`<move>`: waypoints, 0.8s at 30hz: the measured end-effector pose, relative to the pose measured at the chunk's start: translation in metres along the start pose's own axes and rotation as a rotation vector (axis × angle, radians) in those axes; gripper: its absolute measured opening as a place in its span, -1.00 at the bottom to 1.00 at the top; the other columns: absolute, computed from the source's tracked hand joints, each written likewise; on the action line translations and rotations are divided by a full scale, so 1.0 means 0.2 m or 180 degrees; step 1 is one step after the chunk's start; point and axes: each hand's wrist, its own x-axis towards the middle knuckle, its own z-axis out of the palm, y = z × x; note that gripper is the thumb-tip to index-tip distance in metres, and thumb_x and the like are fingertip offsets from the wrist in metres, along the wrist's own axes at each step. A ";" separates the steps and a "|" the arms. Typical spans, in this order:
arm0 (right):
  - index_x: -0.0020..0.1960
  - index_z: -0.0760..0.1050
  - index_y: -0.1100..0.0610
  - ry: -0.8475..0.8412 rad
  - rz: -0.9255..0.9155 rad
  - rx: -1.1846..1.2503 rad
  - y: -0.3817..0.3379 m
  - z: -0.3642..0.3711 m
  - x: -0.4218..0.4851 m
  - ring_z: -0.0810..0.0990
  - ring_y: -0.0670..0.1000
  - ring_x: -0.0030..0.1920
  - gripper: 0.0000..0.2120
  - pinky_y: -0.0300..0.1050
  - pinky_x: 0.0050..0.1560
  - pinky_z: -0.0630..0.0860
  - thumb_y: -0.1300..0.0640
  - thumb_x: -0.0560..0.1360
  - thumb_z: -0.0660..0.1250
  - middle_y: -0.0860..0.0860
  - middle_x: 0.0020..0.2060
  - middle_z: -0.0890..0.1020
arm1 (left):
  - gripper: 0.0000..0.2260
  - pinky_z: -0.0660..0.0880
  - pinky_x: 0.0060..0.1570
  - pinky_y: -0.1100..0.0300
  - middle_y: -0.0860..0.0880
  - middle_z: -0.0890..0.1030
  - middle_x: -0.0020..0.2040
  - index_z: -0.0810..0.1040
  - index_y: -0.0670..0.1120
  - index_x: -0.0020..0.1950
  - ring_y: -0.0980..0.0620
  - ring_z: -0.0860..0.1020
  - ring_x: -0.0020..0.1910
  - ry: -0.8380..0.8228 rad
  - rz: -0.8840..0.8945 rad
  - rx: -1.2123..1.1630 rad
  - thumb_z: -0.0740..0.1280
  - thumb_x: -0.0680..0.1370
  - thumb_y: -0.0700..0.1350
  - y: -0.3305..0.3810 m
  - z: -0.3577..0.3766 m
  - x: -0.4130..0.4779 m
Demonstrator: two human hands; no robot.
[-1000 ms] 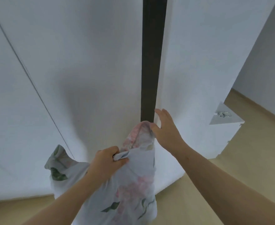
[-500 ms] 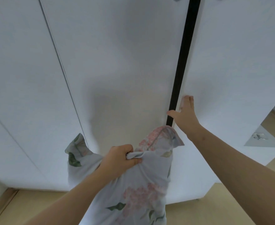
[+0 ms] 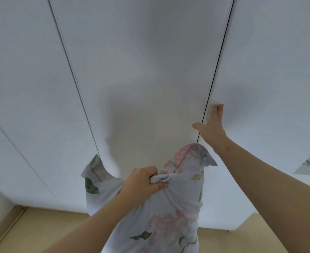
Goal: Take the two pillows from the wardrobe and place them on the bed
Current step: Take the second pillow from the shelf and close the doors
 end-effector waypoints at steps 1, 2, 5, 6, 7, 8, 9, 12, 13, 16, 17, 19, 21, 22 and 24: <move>0.51 -0.31 0.12 -0.0001 0.0038 -0.0099 -0.01 0.00 0.01 0.16 0.06 0.49 -0.15 0.09 0.45 0.14 0.15 0.51 0.26 -0.07 0.51 -0.32 | -0.54 0.26 -0.43 0.34 0.05 0.24 -0.52 0.16 0.04 -0.46 0.16 0.27 -0.53 0.0019 -0.0025 -0.0026 0.45 0.41 -0.03 0.00 0.00 0.01; 0.51 -0.30 0.12 0.0006 0.0081 -0.0236 -0.01 0.01 0.02 0.21 0.07 0.47 -0.17 0.15 0.45 0.14 0.18 0.50 0.24 -0.08 0.51 -0.31 | -0.54 0.27 -0.42 0.34 0.05 0.24 -0.52 0.16 0.04 -0.46 0.17 0.30 -0.53 0.0023 -0.0044 -0.0043 0.45 0.41 -0.03 -0.01 0.00 0.01; 0.51 -0.29 0.14 0.0075 0.0200 -0.0534 -0.03 0.03 0.05 0.26 0.02 0.44 -0.20 0.18 0.45 0.11 0.29 0.47 0.16 -0.06 0.51 -0.31 | -0.54 0.26 -0.44 0.36 0.05 0.24 -0.52 0.17 0.02 -0.45 0.16 0.30 -0.53 -0.0008 -0.0095 -0.0039 0.45 0.41 -0.01 -0.01 0.01 0.01; 0.51 -0.30 0.15 0.0092 0.0230 -0.0551 -0.03 0.04 0.06 0.27 0.01 0.43 -0.21 0.17 0.46 0.08 0.32 0.47 0.14 -0.05 0.51 -0.31 | -0.54 0.26 -0.44 0.36 0.05 0.24 -0.52 0.17 0.02 -0.45 0.16 0.30 -0.53 -0.0009 -0.0104 -0.0038 0.44 0.41 -0.01 -0.02 0.01 0.01; 0.51 -0.30 0.16 0.0096 0.0250 -0.0553 -0.03 0.05 0.06 0.26 0.00 0.44 -0.21 0.16 0.47 0.04 0.33 0.47 0.13 -0.05 0.51 -0.32 | -0.54 0.26 -0.44 0.36 0.05 0.24 -0.52 0.17 0.03 -0.46 0.16 0.31 -0.53 -0.0001 -0.0114 -0.0049 0.45 0.41 -0.01 -0.02 0.01 0.00; 0.51 -0.30 0.17 0.0096 0.0262 -0.0555 -0.04 0.05 0.07 0.23 0.00 0.45 -0.22 0.16 0.48 0.02 0.34 0.47 0.12 -0.04 0.51 -0.32 | -0.54 0.27 -0.43 0.36 0.06 0.24 -0.52 0.17 0.03 -0.46 0.17 0.31 -0.53 0.0009 -0.0119 -0.0057 0.45 0.41 -0.01 -0.02 0.01 0.00; 0.51 -0.30 0.18 0.0097 0.0271 -0.0553 -0.04 0.06 0.07 0.21 0.01 0.46 -0.22 0.15 0.48 0.01 0.35 0.47 0.11 -0.04 0.51 -0.32 | -0.54 0.27 -0.43 0.36 0.06 0.24 -0.52 0.17 0.03 -0.46 0.16 0.30 -0.54 0.0022 -0.0120 -0.0047 0.45 0.41 -0.02 -0.02 0.01 0.00; 0.50 -0.31 0.18 0.0100 0.0279 -0.0556 -0.02 0.05 0.09 0.22 0.01 0.45 -0.23 0.16 0.48 -0.01 0.35 0.47 0.10 -0.04 0.51 -0.32 | -0.55 0.28 -0.43 0.36 0.06 0.25 -0.52 0.18 0.03 -0.45 0.14 0.28 -0.53 0.0026 -0.0144 -0.0031 0.45 0.41 -0.02 -0.02 0.01 0.00; 0.50 -0.31 0.17 0.0095 0.0259 -0.0568 -0.01 0.05 0.10 0.23 0.00 0.45 -0.24 0.16 0.48 0.00 0.35 0.48 0.10 -0.04 0.51 -0.32 | -0.55 0.28 -0.42 0.35 0.06 0.25 -0.52 0.18 0.03 -0.46 0.15 0.31 -0.52 0.0037 -0.0151 -0.0042 0.45 0.41 -0.02 -0.02 0.01 0.00; 0.51 -0.30 0.14 0.0026 0.0163 -0.0530 0.02 0.03 0.11 0.18 -0.01 0.47 -0.26 0.18 0.47 0.05 0.40 0.49 0.05 -0.07 0.51 -0.32 | -0.54 0.29 -0.41 0.34 0.06 0.25 -0.52 0.17 0.04 -0.46 0.14 0.29 -0.53 0.0069 -0.0164 -0.0032 0.45 0.41 -0.03 0.00 -0.01 -0.01; 0.51 -0.30 0.13 0.0003 0.0142 -0.0410 0.03 0.02 0.11 0.14 0.00 0.49 -0.27 0.13 0.48 0.06 0.42 0.49 0.03 -0.08 0.51 -0.31 | -0.55 0.29 -0.41 0.35 0.06 0.26 -0.52 0.17 0.04 -0.46 0.14 0.26 -0.53 0.0074 -0.0168 -0.0040 0.44 0.41 -0.03 0.01 -0.01 -0.01; 0.52 -0.26 0.10 0.0049 0.0200 -0.0023 0.05 -0.02 0.11 0.06 0.03 0.51 -0.29 -0.05 0.40 0.12 0.43 0.51 -0.01 -0.10 0.51 -0.28 | -0.55 0.30 -0.40 0.36 0.06 0.27 -0.51 0.18 0.03 -0.46 0.15 0.24 -0.51 0.0110 -0.0171 -0.0065 0.45 0.41 -0.05 0.02 -0.03 -0.01; 0.52 -0.20 0.09 0.0218 0.0236 0.0276 0.09 -0.05 0.09 0.05 0.03 0.51 -0.32 -0.17 0.28 0.18 0.43 0.52 -0.02 -0.10 0.53 -0.21 | -0.56 0.29 -0.41 0.35 0.07 0.28 -0.51 0.21 0.02 -0.46 0.16 0.25 -0.50 0.0232 -0.0198 -0.0098 0.46 0.40 -0.07 0.04 -0.06 -0.01; 0.53 -0.17 0.09 0.0264 0.0175 0.0343 0.11 -0.06 0.07 0.01 0.01 0.52 -0.33 -0.21 0.30 0.12 0.43 0.51 -0.01 -0.08 0.53 -0.18 | -0.57 0.28 -0.42 0.33 0.07 0.29 -0.51 0.22 0.00 -0.46 0.16 0.26 -0.50 0.0302 -0.0226 -0.0138 0.46 0.40 -0.08 0.04 -0.07 0.00; 0.53 -0.11 0.07 0.0144 -0.0024 0.0406 0.18 -0.03 -0.01 -0.02 0.01 0.53 -0.32 -0.12 0.48 -0.02 0.43 0.50 0.03 -0.04 0.54 -0.13 | -0.57 0.27 -0.43 0.31 0.06 0.30 -0.51 0.23 -0.02 -0.46 0.14 0.27 -0.49 0.0421 -0.0286 -0.0238 0.47 0.40 -0.08 0.06 -0.10 0.00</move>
